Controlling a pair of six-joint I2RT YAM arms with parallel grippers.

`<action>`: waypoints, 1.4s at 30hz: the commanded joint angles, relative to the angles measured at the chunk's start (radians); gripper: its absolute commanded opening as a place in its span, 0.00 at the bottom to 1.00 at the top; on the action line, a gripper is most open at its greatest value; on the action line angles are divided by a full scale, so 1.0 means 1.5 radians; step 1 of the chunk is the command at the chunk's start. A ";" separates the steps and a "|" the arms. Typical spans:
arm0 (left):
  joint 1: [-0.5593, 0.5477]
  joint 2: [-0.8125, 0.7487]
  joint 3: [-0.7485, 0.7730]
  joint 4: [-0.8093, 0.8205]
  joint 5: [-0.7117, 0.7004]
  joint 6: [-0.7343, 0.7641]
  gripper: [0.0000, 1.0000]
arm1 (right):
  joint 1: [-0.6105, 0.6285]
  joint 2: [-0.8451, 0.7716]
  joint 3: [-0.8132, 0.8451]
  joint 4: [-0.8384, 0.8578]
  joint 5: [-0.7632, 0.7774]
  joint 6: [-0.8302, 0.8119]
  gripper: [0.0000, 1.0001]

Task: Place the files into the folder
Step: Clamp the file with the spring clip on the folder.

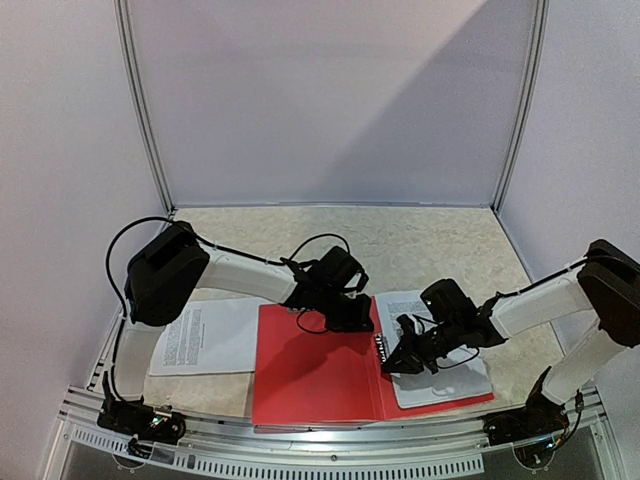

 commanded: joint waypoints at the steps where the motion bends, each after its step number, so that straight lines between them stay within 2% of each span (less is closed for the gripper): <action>1: 0.011 0.046 -0.033 -0.081 -0.035 0.011 0.00 | 0.013 -0.003 -0.031 -0.203 0.075 0.009 0.00; 6: 0.011 0.045 -0.034 -0.080 -0.035 0.011 0.00 | 0.012 -0.007 -0.023 -0.239 0.095 -0.007 0.00; 14: 0.011 0.043 -0.034 -0.080 -0.035 0.012 0.00 | 0.012 0.076 -0.040 -0.197 0.076 -0.029 0.00; 18: 0.011 0.043 -0.035 -0.080 -0.037 0.012 0.00 | 0.012 0.093 -0.065 -0.098 0.022 -0.015 0.00; 24: 0.011 0.042 -0.034 -0.080 -0.037 0.012 0.00 | 0.012 0.069 -0.122 0.067 -0.043 0.087 0.00; 30: 0.011 0.044 -0.031 -0.081 -0.036 0.012 0.00 | 0.012 0.016 -0.087 -0.009 -0.025 0.073 0.00; 42: 0.011 0.037 -0.032 -0.081 -0.038 0.014 0.00 | 0.013 0.014 -0.086 -0.041 -0.012 0.066 0.00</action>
